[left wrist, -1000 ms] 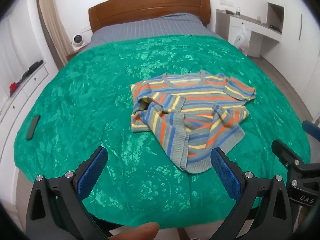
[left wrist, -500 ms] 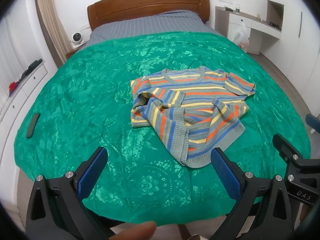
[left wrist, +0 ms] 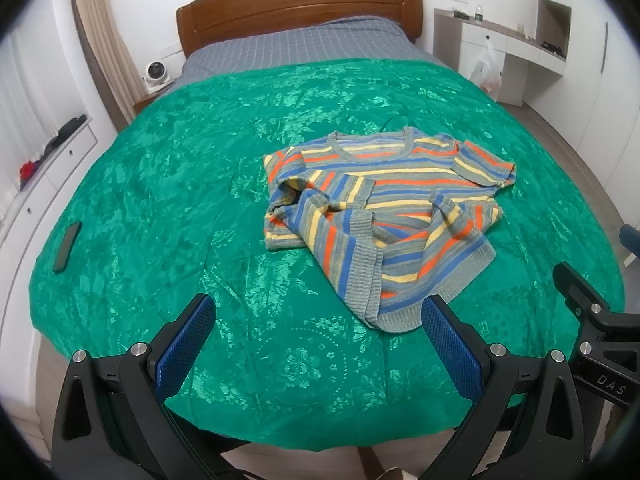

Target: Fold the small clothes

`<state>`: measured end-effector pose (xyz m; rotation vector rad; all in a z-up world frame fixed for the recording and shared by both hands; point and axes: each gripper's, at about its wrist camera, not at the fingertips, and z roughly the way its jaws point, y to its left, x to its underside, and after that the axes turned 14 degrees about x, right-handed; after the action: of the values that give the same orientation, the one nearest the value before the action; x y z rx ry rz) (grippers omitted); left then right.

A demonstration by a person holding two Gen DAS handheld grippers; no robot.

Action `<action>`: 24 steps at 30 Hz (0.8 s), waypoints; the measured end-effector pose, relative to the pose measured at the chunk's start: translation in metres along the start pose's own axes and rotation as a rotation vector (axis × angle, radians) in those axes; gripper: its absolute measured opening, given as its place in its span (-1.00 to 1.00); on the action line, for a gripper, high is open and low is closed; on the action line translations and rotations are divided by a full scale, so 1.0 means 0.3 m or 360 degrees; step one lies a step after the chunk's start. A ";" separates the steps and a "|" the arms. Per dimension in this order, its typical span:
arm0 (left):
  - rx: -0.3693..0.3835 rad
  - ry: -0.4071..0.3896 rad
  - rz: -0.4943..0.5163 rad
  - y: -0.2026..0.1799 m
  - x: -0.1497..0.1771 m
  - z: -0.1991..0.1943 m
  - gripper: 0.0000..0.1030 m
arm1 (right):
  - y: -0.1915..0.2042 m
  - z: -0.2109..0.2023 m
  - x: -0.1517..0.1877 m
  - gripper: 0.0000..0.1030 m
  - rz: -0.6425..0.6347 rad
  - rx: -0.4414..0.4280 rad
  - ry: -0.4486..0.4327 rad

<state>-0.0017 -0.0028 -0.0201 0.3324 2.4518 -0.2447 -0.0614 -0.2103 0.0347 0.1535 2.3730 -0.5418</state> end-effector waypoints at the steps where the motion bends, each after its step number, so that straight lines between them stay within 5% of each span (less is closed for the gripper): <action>1: 0.0000 0.0001 0.0000 0.000 0.000 0.000 0.99 | -0.001 0.001 0.000 0.99 0.0001 0.0003 0.0000; 14: 0.0019 0.0025 -0.0020 0.014 0.021 0.021 0.99 | -0.011 0.025 0.007 0.99 0.0005 0.0063 0.0052; 24: 0.0235 0.0041 -0.0103 0.106 0.017 0.086 0.99 | -0.054 0.059 0.007 0.99 0.0055 -0.0028 0.0059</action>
<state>0.0187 0.0218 -0.0462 0.3221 2.4784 -0.4534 -0.0564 -0.2326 0.0270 0.1978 2.4059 -0.5056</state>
